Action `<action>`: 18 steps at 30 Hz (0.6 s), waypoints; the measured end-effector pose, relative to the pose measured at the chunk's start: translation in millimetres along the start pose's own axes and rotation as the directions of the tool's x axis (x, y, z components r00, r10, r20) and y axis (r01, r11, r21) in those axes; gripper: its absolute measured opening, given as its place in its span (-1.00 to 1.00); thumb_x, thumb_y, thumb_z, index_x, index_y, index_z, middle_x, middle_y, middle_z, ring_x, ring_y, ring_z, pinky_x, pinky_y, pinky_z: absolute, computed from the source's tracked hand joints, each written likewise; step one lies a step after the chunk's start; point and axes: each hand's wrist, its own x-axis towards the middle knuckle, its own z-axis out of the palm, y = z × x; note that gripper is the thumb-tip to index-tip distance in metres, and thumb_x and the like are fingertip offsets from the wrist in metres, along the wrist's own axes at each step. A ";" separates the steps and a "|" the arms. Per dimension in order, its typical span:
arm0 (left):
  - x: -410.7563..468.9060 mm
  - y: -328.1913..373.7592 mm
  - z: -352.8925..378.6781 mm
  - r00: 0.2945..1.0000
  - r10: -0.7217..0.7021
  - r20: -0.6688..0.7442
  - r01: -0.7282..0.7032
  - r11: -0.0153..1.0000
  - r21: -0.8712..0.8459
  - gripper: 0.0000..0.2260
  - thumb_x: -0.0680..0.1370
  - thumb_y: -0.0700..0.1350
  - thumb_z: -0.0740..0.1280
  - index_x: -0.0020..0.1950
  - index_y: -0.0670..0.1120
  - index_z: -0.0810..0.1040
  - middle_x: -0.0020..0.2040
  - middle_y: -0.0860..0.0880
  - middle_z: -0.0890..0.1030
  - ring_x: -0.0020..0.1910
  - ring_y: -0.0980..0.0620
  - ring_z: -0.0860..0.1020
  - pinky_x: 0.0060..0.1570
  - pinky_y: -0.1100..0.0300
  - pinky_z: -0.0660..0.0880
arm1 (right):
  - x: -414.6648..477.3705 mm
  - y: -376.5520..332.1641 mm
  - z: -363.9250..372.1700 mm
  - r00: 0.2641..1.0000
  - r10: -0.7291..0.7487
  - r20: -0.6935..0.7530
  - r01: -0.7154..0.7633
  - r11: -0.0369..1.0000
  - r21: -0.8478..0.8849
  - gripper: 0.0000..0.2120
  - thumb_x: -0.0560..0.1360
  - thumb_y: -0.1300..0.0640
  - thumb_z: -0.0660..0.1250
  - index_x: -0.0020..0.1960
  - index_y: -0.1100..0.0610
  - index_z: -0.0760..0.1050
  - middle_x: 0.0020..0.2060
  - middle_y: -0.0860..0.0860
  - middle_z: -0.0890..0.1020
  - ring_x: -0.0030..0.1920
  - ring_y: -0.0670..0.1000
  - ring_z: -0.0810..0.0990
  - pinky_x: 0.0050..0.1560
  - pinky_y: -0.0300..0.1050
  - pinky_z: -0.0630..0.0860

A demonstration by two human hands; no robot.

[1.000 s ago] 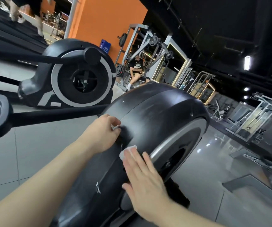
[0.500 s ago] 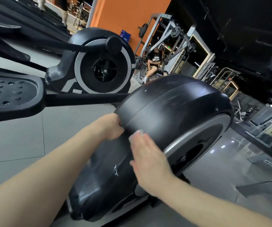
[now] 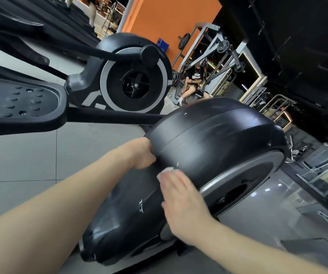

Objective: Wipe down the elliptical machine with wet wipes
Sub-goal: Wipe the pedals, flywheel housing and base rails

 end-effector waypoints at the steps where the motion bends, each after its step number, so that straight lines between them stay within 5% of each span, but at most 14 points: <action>1: 1.4 -1.5 1.5 1.000 -0.004 0.003 0.004 1.000 -0.002 -0.83 0.51 -0.14 0.29 -0.27 -0.13 0.52 -0.33 -0.05 0.57 -0.24 -0.15 0.59 -0.24 0.11 0.53 | -2.1 1.4 0.2 0.999 -0.042 -0.001 0.042 0.999 0.016 -0.39 0.56 0.05 0.20 0.53 0.32 0.29 0.45 0.18 0.38 0.49 0.21 0.29 0.60 0.08 0.02; 5: 6.2 -10.4 3.2 1.000 -0.009 0.006 0.009 1.000 0.000 -0.83 0.49 -0.12 0.29 -0.29 -0.11 0.49 -0.32 -0.05 0.55 -0.27 -0.11 0.57 -0.27 0.13 0.49 | 19.6 48.9 -14.0 0.954 -0.031 -0.300 0.049 0.997 0.055 -0.71 0.42 0.23 0.34 0.13 0.11 0.63 0.08 -0.02 0.63 0.10 0.12 0.54 0.21 0.00 0.34; 8: 8.4 -11.3 2.4 1.000 -0.010 0.003 0.010 0.999 -0.040 -0.85 0.50 -0.09 0.30 -0.20 -0.13 0.56 -0.27 -0.06 0.60 -0.19 -0.15 0.61 -0.15 0.07 0.57 | 42.1 80.8 -28.3 0.911 0.071 -0.407 -0.034 0.995 0.098 -0.87 0.34 0.34 0.39 -0.24 0.12 0.56 -0.30 -0.01 0.57 -0.17 0.13 0.45 -0.12 0.00 0.37; 12: 14.3 -8.7 2.9 0.999 -0.019 -0.041 0.016 0.996 -0.088 -0.87 0.54 -0.11 0.31 -0.15 -0.13 0.59 -0.28 -0.04 0.59 -0.17 -0.12 0.60 -0.15 0.11 0.54 | 58.6 81.3 -28.9 0.910 0.166 -0.381 -0.059 0.959 0.277 -0.79 0.28 0.42 0.34 -0.28 0.13 0.53 -0.35 -0.02 0.54 -0.22 0.13 0.44 -0.17 0.01 0.29; 16: 17.4 -11.0 7.8 0.998 -0.036 -0.053 0.031 0.995 -0.099 -0.89 0.55 -0.15 0.30 -0.13 -0.14 0.58 -0.28 -0.03 0.58 -0.17 -0.14 0.59 -0.18 0.13 0.53 | 55.0 24.8 -5.2 0.972 -0.043 -0.230 0.106 0.957 0.270 -0.77 0.11 0.38 0.23 -0.33 0.12 0.52 -0.42 0.00 0.51 -0.28 0.15 0.48 -0.27 -0.04 0.37; 18: 17.3 -12.8 8.7 0.998 -0.030 -0.054 0.025 0.996 -0.089 -0.90 0.56 -0.15 0.30 -0.13 -0.12 0.55 -0.29 0.00 0.54 -0.16 -0.13 0.57 -0.18 0.15 0.47 | 57.0 33.0 -14.5 0.976 -0.024 -0.218 0.089 0.952 0.294 -0.76 0.13 0.38 0.28 -0.28 0.12 0.53 -0.41 -0.01 0.50 -0.28 0.15 0.48 -0.25 -0.04 0.35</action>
